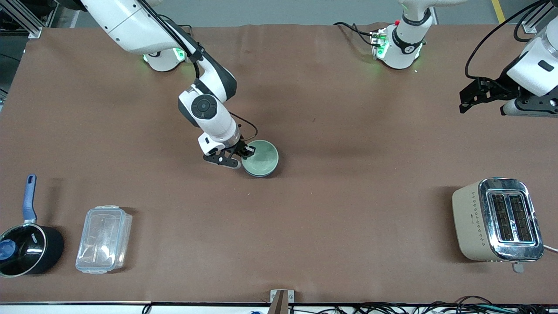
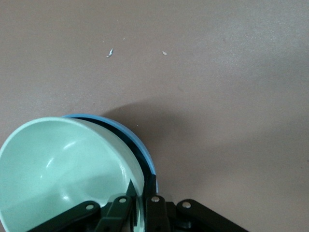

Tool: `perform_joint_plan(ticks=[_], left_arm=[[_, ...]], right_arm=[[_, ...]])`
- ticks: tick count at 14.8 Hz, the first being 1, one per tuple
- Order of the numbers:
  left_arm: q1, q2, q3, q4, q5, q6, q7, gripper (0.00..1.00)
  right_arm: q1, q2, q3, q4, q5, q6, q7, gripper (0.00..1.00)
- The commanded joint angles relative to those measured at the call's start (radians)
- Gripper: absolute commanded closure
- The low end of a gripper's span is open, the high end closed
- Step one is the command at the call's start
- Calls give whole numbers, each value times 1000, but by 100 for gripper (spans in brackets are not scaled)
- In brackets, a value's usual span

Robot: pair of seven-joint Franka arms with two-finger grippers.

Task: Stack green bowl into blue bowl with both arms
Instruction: 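Lower the green bowl into the blue bowl with the right gripper, then open the right gripper and raise it away from the stacked bowls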

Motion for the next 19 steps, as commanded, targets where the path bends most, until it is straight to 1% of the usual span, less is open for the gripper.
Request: perform_joint_plan(ticks=[1,2,3,4,5,7,9,10,11,13,14,15,16,17,18,19], left_arm=[[-3,-11,9,-12,-18,16,-2,0],[-5,-11,9,-12,-18,16,-2,0],[-5,-11,9,-13,-18,16,-4,0],[-5,-11,9,-13,-18,16,-4,0],[-5,-11,9,-13,-18,13,-2,0],[-5,-11,9,-13,-18,13,-2,0],[-5,-11,9,-14,-18,11,-4,0],[-5,-11,9,-13,-18,13,-4,0],[-5,-9,9,-13,-18,13,-4,0],[-6,-11,9,-13,-16,13,-4,0],[-6,-11,7,-13,-18,13,-4,0],[-6,-11,7,-12,-18,13,-2,0],[-6,-11,7,-12,-16,13,-4,0],[-6,-11,7,-12,-16,13,-2,0],[-5,-11,9,-10,-16,13,-1,0],[-3,-9,9,-3,-16,13,12,0]], right_arm=[[-6,-3,4,7,-30,-6,36,39],[-7,-9,4,8,-28,-12,45,16],[-9,-27,8,11,-28,-35,59,5],[-12,-56,12,16,-28,-70,59,2],[-18,-90,17,23,-28,-118,53,0],[-50,-226,17,31,-28,-253,-2,0],[-114,-349,15,33,-28,-383,-126,0],[-139,-404,8,37,-28,-445,-167,0],[-151,-462,-17,39,-28,-498,-197,0],[-148,-567,-150,39,-19,-557,-304,0],[-150,-601,-207,40,-7,-575,-382,0],[-150,-628,-266,49,22,-589,-459,0],[-150,-648,-317,78,62,-630,-535,0],[-152,-650,-366,141,94,-717,-626,0],[-152,-646,-415,239,117,-840,-715,0],[-153,-641,-448,332,136,-959,-782,0]])
